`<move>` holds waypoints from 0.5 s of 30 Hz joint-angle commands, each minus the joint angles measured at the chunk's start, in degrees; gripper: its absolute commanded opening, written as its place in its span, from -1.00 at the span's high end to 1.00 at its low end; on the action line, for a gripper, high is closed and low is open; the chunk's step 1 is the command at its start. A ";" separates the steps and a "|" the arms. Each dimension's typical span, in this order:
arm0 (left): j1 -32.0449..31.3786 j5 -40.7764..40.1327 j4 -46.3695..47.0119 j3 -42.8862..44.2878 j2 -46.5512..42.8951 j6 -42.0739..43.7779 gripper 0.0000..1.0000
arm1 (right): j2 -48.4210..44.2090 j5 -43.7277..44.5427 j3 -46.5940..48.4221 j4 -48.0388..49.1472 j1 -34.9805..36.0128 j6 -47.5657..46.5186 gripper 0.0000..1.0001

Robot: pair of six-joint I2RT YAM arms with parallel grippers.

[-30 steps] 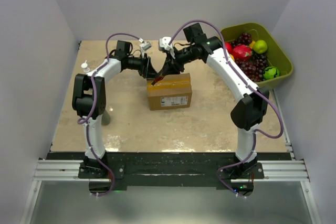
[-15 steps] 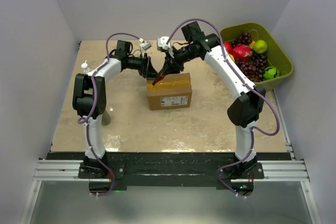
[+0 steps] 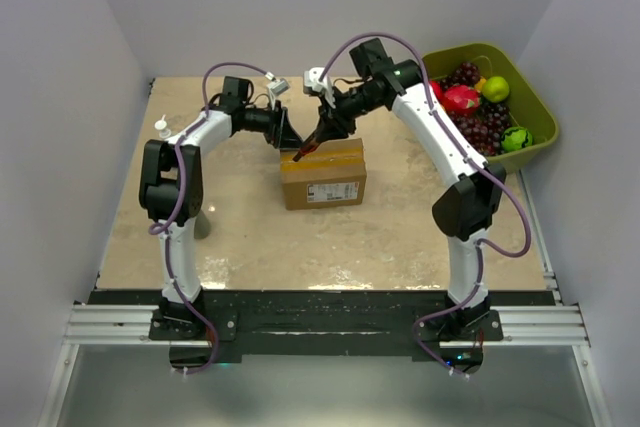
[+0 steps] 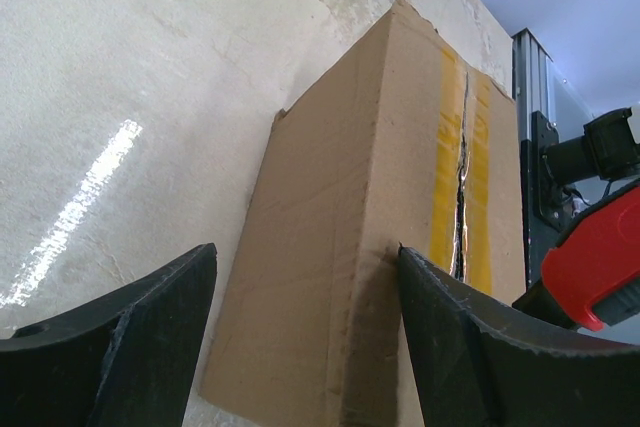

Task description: Unpack the express box

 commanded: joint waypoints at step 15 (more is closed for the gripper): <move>-0.77 -1.48 -0.20 1.38 1.78 2.28 -0.50 | 1.10 4.05 4.68 -7.25 -2.89 -2.91 1.00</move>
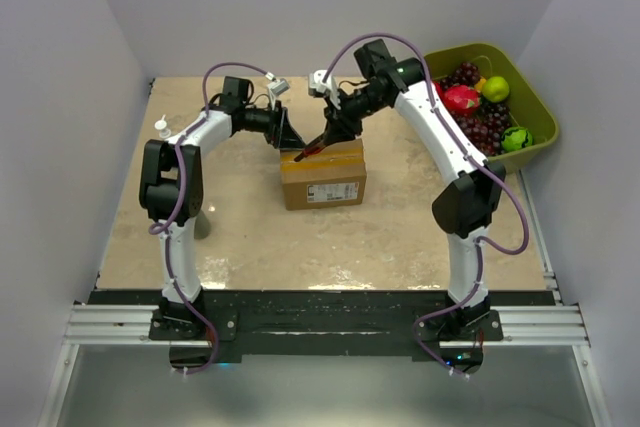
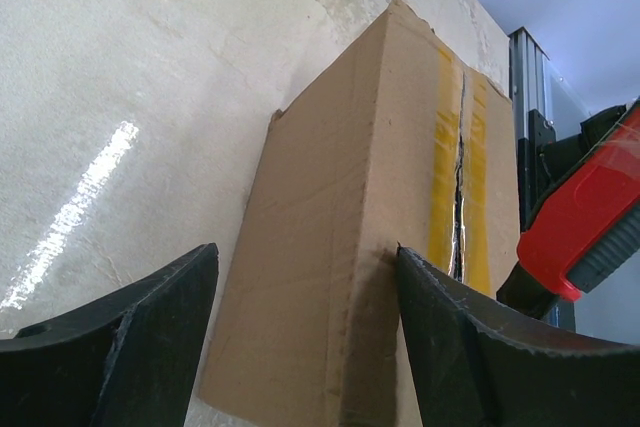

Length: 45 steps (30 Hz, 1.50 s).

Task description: Unpack the express box

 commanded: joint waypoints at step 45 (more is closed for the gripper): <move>-0.81 -0.32 0.42 3.03 3.12 2.43 -0.47 | -2.32 11.02 3.64 -13.34 -7.12 -10.45 1.00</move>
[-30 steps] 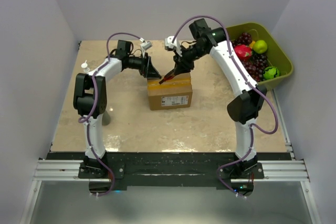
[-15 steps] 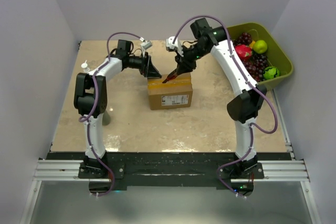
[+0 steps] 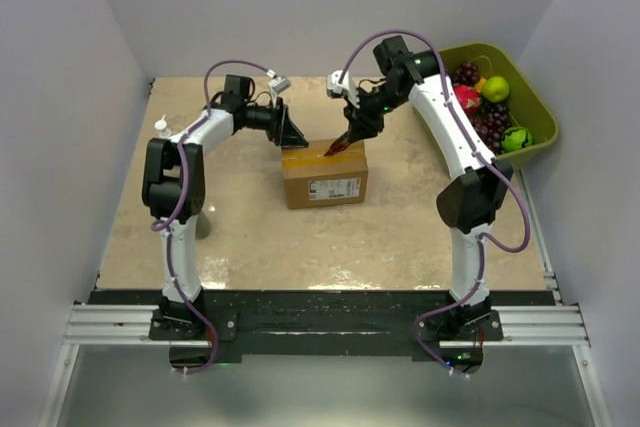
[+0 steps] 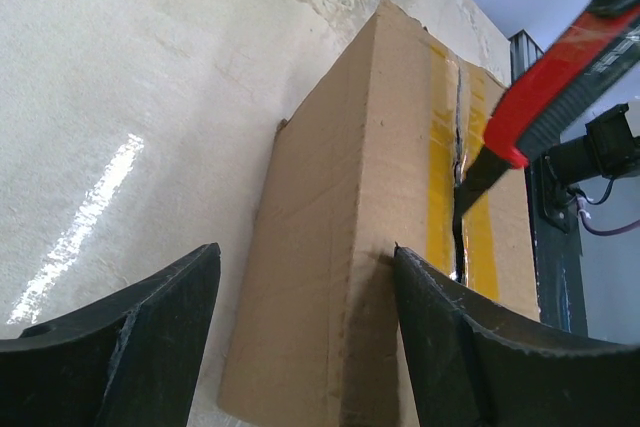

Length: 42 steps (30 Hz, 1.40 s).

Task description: Unpack the express box

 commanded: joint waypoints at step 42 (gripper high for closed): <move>-13.16 -28.28 -9.40 -15.18 -15.82 50.53 -0.62 | -11.64 8.81 -7.14 -3.57 -4.49 0.74 1.00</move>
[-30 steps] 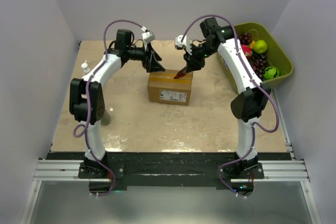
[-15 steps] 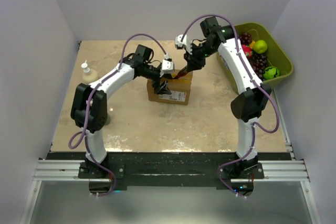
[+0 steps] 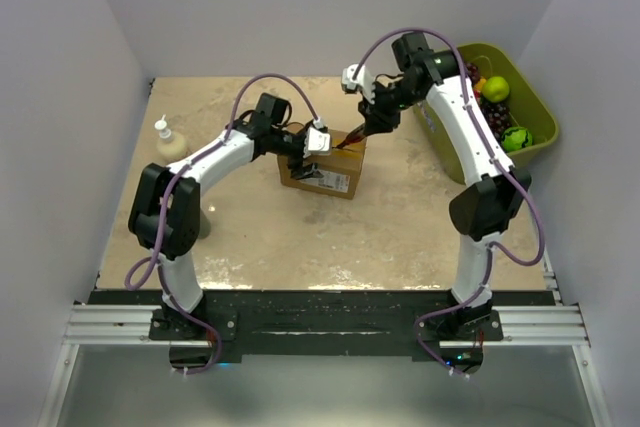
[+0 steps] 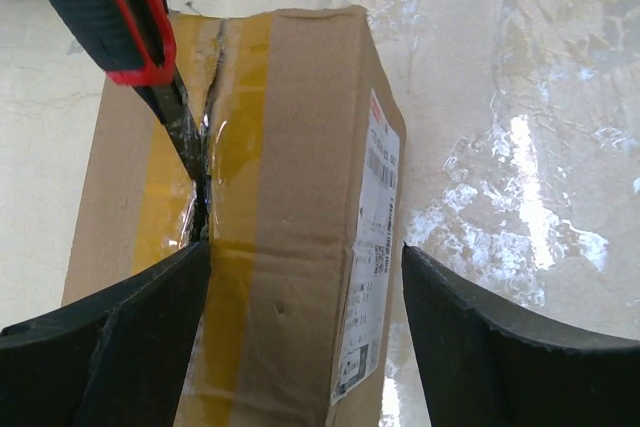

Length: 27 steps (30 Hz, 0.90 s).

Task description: Unpack the express box

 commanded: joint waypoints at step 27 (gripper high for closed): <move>0.67 -6.02 -1.52 0.75 1.25 -3.96 -0.58 | -9.70 -3.60 -8.44 2.43 -1.30 5.72 1.00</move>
